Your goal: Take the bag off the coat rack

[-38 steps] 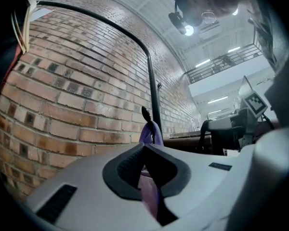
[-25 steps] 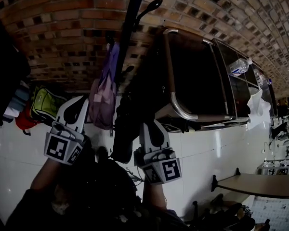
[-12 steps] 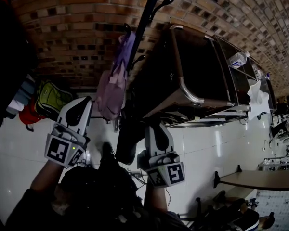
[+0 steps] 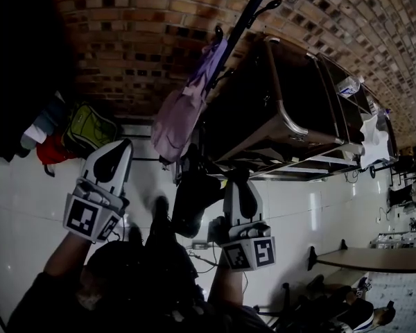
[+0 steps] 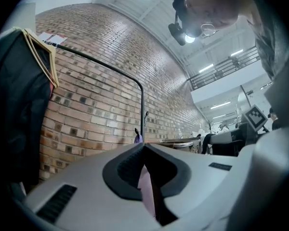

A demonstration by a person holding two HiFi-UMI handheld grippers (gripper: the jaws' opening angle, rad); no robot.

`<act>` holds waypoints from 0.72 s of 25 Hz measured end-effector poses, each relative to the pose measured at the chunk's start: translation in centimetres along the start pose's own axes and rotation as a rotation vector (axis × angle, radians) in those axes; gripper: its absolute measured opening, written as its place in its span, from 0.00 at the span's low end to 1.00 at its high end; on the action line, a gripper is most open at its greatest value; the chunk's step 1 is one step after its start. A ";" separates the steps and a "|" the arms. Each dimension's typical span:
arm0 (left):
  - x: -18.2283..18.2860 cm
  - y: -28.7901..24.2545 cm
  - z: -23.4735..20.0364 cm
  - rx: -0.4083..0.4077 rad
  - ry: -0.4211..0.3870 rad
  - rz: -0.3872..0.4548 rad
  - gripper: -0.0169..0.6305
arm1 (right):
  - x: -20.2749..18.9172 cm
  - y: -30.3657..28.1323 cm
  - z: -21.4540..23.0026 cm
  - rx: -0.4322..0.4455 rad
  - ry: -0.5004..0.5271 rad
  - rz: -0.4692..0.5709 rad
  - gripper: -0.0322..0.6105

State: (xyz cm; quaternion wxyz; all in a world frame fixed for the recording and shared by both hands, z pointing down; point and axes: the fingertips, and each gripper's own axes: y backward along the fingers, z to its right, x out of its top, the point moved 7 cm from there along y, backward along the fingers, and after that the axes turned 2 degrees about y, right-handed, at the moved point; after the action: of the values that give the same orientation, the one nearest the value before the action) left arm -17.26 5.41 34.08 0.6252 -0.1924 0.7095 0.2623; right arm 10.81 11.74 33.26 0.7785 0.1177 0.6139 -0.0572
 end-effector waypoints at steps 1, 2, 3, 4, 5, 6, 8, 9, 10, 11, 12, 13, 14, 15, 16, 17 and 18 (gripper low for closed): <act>0.0 0.7 -0.1 0.001 -0.001 -0.001 0.05 | -0.1 0.3 -0.5 0.005 0.004 -0.002 0.12; 0.0 1.3 -0.1 0.002 -0.001 -0.002 0.05 | -0.2 0.7 -0.9 0.010 0.010 -0.005 0.12; 0.0 1.9 -0.1 0.002 -0.001 -0.002 0.05 | -0.4 1.1 -1.2 0.013 0.020 -0.011 0.12; 0.1 2.4 -0.1 0.001 0.000 -0.001 0.05 | -0.5 1.6 -1.6 0.014 0.028 -0.015 0.12; 0.2 2.9 -0.1 -0.001 0.002 0.000 0.05 | -0.6 2.0 -2.0 0.013 0.031 -0.016 0.12; 0.2 3.4 -0.2 -0.005 0.004 0.000 0.05 | -0.8 2.4 -2.4 0.013 0.040 -0.018 0.12; 0.3 4.4 -0.3 -0.015 0.006 0.000 0.05 | -1.2 3.2 -3.2 0.020 0.062 -0.025 0.12; 0.3 4.9 -0.3 -0.019 0.005 0.000 0.05 | -1.2 3.5 -3.7 0.018 0.053 -0.025 0.12; 0.4 5.4 -0.2 -0.023 0.004 0.001 0.05 | -1.1 3.8 -4.2 0.014 0.038 -0.024 0.12; 0.4 5.8 -0.2 -0.025 0.005 0.003 0.05 | -1.2 4.2 -4.5 0.014 0.036 -0.028 0.12; 0.5 6.1 -0.1 -0.028 0.009 0.005 0.05 | -1.4 4.7 -4.6 0.018 0.049 -0.037 0.12; 0.5 6.5 0.0 -0.032 0.014 0.005 0.05 | -1.6 5.1 -4.8 0.021 0.060 -0.044 0.12; 0.6 6.9 0.1 -0.037 0.018 0.004 0.05 | -1.6 5.3 -5.1 0.018 0.055 -0.044 0.12; 0.6 7.2 0.1 -0.044 0.020 0.000 0.05 | -1.5 5.5 -5.6 0.011 0.043 -0.040 0.12; 0.6 7.5 0.2 -0.049 0.021 -0.004 0.05 | -1.4 5.6 -6.0 0.004 0.032 -0.035 0.12; 0.7 7.8 0.3 -0.054 0.022 -0.004 0.05 | -1.3 5.7 -6.5 -0.001 0.019 -0.032 0.12; 0.8 8.0 0.3 -0.057 0.021 0.001 0.05 | -1.3 5.8 -6.9 -0.002 0.009 -0.033 0.12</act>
State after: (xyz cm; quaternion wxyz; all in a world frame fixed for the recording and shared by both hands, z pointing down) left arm -21.94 12.01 34.32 0.6117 -0.2125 0.7085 0.2804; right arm 5.34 19.06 33.65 0.7749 0.1071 0.6191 -0.0689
